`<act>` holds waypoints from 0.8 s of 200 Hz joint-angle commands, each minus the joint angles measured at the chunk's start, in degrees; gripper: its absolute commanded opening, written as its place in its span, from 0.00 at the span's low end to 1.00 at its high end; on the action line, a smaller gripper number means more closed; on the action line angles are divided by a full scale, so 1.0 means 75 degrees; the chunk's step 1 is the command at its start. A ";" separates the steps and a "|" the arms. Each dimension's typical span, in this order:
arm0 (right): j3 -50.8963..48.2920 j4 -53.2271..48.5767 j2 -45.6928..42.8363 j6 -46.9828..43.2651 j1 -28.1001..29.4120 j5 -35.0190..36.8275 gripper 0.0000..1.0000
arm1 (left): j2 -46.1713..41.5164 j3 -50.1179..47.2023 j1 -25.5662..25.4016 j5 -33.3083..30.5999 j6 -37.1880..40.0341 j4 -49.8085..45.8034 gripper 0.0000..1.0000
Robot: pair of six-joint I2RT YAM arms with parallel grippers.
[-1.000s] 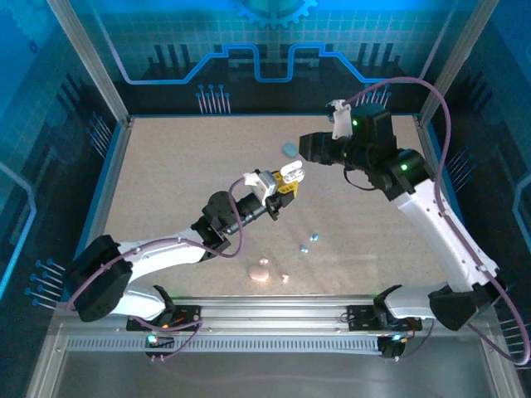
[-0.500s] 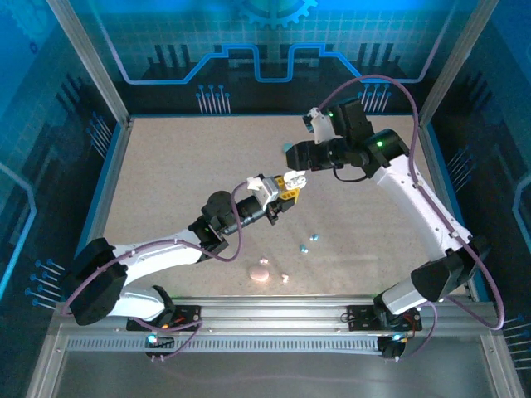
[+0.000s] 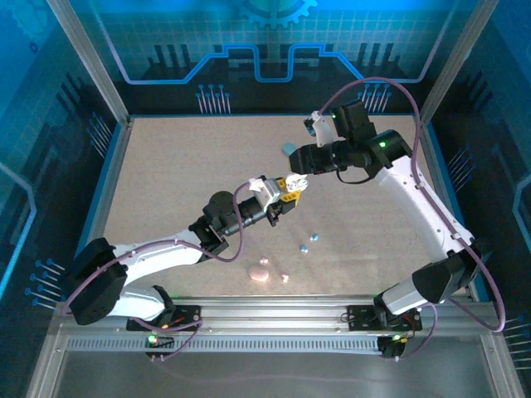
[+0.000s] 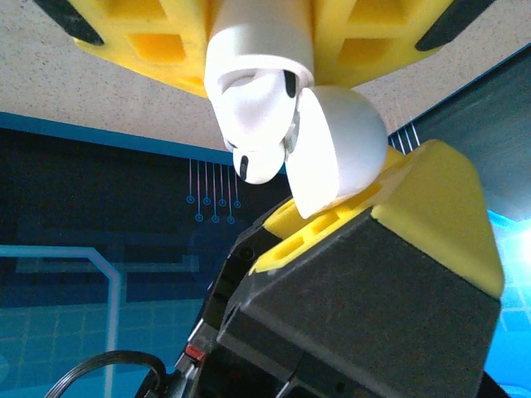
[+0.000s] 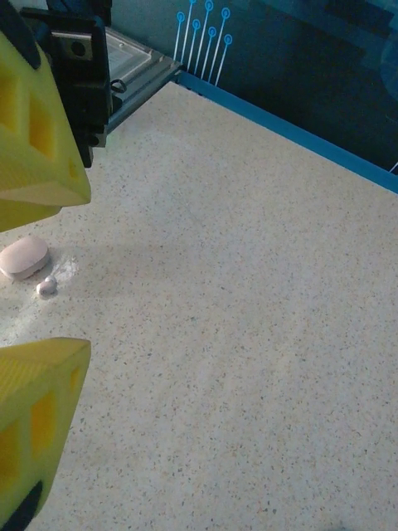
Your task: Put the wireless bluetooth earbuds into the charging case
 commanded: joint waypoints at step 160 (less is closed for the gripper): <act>-0.0364 -0.0212 -0.0486 -0.0041 -0.0156 -0.0128 0.47 | -0.0183 0.0128 -0.0001 -0.0300 -0.0153 0.0221 0.26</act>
